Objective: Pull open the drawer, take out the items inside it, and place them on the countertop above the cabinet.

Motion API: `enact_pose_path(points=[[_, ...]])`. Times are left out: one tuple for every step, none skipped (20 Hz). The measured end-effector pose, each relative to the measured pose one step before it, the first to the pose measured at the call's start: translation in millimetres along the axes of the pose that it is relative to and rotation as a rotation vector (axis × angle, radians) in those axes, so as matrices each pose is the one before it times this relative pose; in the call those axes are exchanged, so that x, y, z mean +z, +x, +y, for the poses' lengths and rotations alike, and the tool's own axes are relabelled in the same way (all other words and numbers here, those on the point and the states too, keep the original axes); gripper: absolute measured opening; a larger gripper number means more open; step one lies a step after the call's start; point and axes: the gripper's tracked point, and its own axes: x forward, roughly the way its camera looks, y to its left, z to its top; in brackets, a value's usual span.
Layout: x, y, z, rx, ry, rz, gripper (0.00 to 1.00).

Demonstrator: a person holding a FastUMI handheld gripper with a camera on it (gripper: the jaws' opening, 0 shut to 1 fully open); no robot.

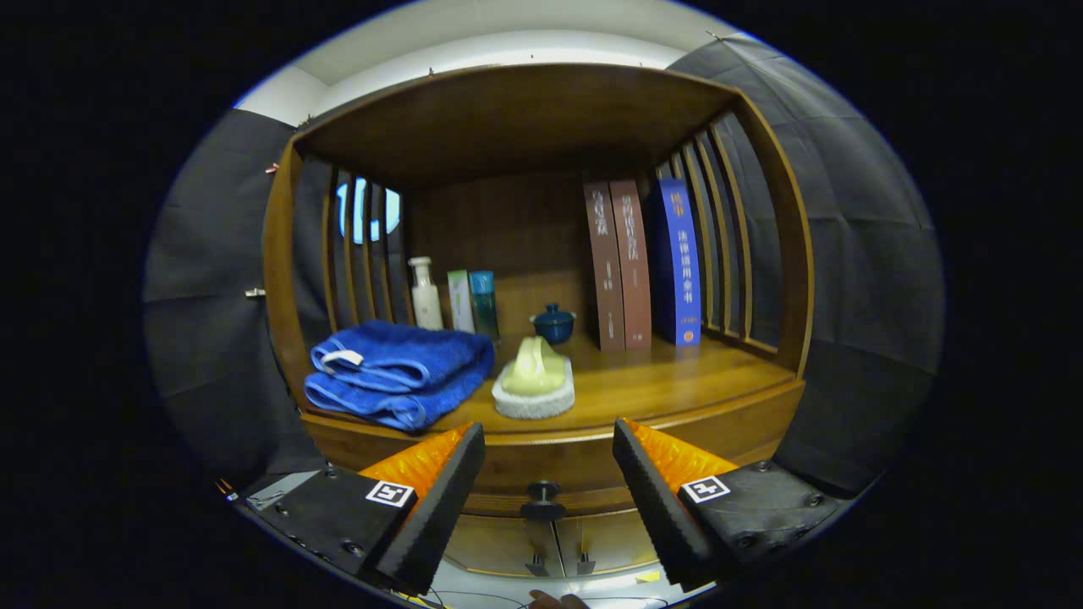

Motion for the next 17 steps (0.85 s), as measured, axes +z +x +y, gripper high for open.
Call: enact_pose_path(points=[[15.93,-11.64,6.66,0.00406,-0.00542,-0.02547,0.99],[12.36,-8.01,0.84,0.00259,-0.00619,-0.02379,0.99],[12.17,-7.48,1.79,0.0034,-0.00323,-0.02201,0.99],[11.74,-8.34,1.49,0.00391,-0.00265,-0.01977,0.99],[10.23,-7.04,1.58,0.004,-0.00131,-0.01737,0.99],[9.46,-7.1,1.52,0.0062,0.00003,-0.0153,0.99],[8.44,-7.44,1.47,0.00645,-0.00144,-0.01402,0.99],[6.6,-7.09,1.29,0.00624,-0.00256,-0.01141,0.99],[6.66,-6.76,-0.18,0.00272,-0.00291,-0.00936,0.99],[5.49,-6.92,-0.74,-0.00011,-0.00349,-0.00834,0.99],[4.93,-6.67,-1.28,-0.00245,-0.00266,-0.00681,0.99],[3.7,-5.92,-1.17,-0.00313,-0.00173,-0.00304,0.99],[2.77,-5.65,-1.35,-0.00213,-0.00088,0.00046,0.99],[2.25,-5.83,-1.21,-0.00217,0.00078,0.00208,0.99],[1.75,-5.39,-0.73,0.00072,0.00072,0.00136,0.99],[1.47,-4.97,-0.19,0.00068,-0.00013,-0.00082,0.99],[1.82,-5.04,-1.56,-0.00343,-0.00275,0.0005,0.99]])
